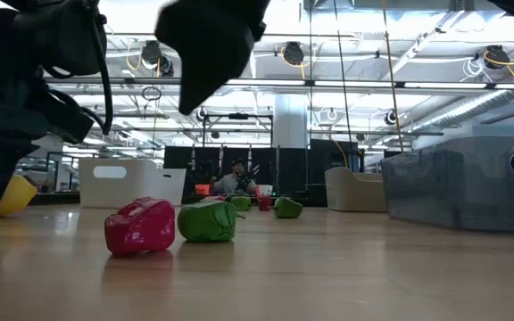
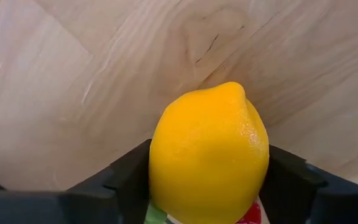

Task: Sort produce into baskets
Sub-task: Put the yellow lemon into the gray bin, then put the green bell pepper into the white bin, then put the green chili pepper into the white bin

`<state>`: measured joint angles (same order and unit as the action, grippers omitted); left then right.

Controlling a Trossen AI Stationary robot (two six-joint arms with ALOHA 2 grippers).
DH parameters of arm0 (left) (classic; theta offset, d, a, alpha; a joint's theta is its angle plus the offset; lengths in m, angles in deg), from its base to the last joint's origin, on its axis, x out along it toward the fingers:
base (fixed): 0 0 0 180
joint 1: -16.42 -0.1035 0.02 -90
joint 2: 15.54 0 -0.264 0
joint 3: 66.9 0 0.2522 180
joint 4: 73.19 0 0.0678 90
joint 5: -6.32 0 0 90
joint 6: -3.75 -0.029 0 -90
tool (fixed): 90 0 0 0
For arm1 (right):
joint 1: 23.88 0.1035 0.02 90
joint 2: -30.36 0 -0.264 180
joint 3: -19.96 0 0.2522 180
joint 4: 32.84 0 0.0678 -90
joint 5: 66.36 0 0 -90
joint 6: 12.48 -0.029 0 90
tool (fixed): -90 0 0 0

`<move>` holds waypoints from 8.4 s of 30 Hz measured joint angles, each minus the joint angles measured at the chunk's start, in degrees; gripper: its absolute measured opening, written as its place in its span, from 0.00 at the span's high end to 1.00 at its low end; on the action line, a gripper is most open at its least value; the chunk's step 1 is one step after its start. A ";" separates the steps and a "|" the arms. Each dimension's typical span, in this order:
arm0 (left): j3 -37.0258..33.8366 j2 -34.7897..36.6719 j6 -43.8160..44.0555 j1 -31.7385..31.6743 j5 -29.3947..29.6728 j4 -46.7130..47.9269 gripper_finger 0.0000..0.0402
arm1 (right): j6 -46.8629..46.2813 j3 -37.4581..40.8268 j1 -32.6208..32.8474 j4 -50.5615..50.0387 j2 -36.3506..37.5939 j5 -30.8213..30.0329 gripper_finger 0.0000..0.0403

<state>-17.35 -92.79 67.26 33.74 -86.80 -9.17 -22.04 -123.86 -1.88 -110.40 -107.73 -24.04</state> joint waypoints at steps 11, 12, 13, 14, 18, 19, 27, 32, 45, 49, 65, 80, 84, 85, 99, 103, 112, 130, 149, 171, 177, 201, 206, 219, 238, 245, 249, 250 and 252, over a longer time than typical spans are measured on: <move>9.39 -0.01 -13.70 -3.36 9.87 0.77 0.43 | 6.73 -0.02 -1.62 -24.78 5.39 3.67 0.22; 11.23 -0.02 -15.76 -3.94 11.79 1.22 0.43 | 6.59 -0.02 -2.23 -26.55 6.51 4.70 0.22; 13.04 -0.02 -18.03 -4.57 13.75 1.69 0.43 | 6.56 0.05 -2.94 -26.42 7.70 5.41 0.22; 14.94 0.00 -20.48 -5.38 15.51 1.76 0.43 | 6.77 1.01 -3.75 -25.68 9.70 6.76 0.22; 22.04 0.00 -30.29 -8.55 22.41 -0.04 0.42 | 5.64 8.67 -9.02 -26.00 20.50 10.16 0.22; 23.38 0.00 -32.91 -9.28 23.93 -1.42 0.42 | 3.83 12.22 -10.54 -25.96 24.12 9.74 0.22; 25.18 -1.80 -52.96 -17.43 21.07 -27.48 0.42 | -13.05 47.33 -20.61 -10.75 56.76 10.07 0.22; 25.14 -7.20 -58.22 -24.06 11.82 -45.68 0.42 | -20.96 68.64 -19.88 3.16 73.54 10.45 0.22; 55.49 -41.87 -58.31 -36.60 -1.85 -55.40 0.42 | -22.70 91.97 -20.78 18.32 91.91 5.14 0.22; 66.44 -51.15 -57.81 -37.96 -5.57 -52.62 0.42 | -22.15 92.00 -20.94 18.40 93.13 5.18 0.22; 75.47 -58.65 -58.03 -38.46 -6.48 -47.18 0.42 | -19.54 92.00 -20.94 18.68 93.31 5.44 0.22; 75.80 -57.91 -60.98 -38.80 -6.94 -46.00 0.18 | -19.56 91.97 -20.94 19.55 93.31 5.48 0.22; 75.79 -56.64 -60.97 -38.82 -6.94 -44.62 0.17 | -19.56 91.97 -20.94 19.58 93.31 5.47 0.22; 75.76 -56.15 -61.17 -38.82 -6.91 -44.12 0.16 | -19.56 91.97 -20.94 19.57 93.31 5.46 0.22; 75.72 -37.90 -70.28 -39.02 -0.85 -19.26 0.16 | -17.55 91.95 -20.94 26.60 93.02 7.17 0.22; 73.50 -32.51 -70.95 -38.74 0.44 -5.13 0.16 | -13.48 91.89 -20.80 31.30 92.83 12.56 0.22; 57.81 -23.90 -69.26 -35.53 3.72 2.74 0.16 | -4.87 94.16 -20.35 45.42 88.13 15.09 0.22; 29.97 -27.31 -70.06 -37.94 2.34 -40.10 0.16 | 10.59 97.37 -20.80 59.23 79.77 15.20 0.22; 29.88 -32.85 -71.93 -41.31 -2.24 -37.08 0.16 | 11.19 97.37 -21.29 59.07 79.78 19.54 0.22; 29.99 -36.36 -72.89 -40.17 -4.08 -38.09 0.19 | 9.83 97.37 -21.26 58.89 79.78 19.52 0.22; 29.92 -35.93 -72.87 -40.17 -3.86 -37.98 0.29 | 10.22 97.37 -21.26 58.90 79.78 19.49 0.22; 29.77 -33.98 -72.80 -40.15 -3.48 -35.53 0.69 | 8.30 97.37 -21.26 58.98 79.78 19.47 0.22; 29.75 -30.70 -72.83 -40.17 -3.47 -31.59 0.71 | 8.30 97.37 -21.26 59.02 79.78 19.47 0.22; 29.79 -9.61 -68.98 -40.22 14.60 -10.94 0.71 | 8.08 97.37 -21.26 59.20 79.76 19.49 0.22; 29.79 -4.89 -56.30 -43.23 27.59 7.75 0.61 | 8.30 97.38 -21.26 58.87 79.76 19.49 0.22; 29.79 -4.90 -56.63 -43.19 27.57 7.95 0.44 | 8.30 97.39 -21.26 58.88 79.76 19.49 0.22; 29.79 -4.50 -56.16 -42.24 22.51 10.75 0.39 | 8.28 97.39 -21.26 58.94 79.76 19.49 0.22; 29.79 -4.39 -54.92 -41.69 20.10 11.51 0.39 | 8.12 97.39 -21.26 58.94 79.76 19.49 0.22; 29.79 -4.37 -51.24 -40.69 14.57 13.67 0.39 | 7.81 97.39 -21.26 59.00 79.76 19.52 0.22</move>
<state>12.44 -97.16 16.02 -6.95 -72.23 4.50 -14.23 -26.47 -23.15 -51.40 -27.97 -4.52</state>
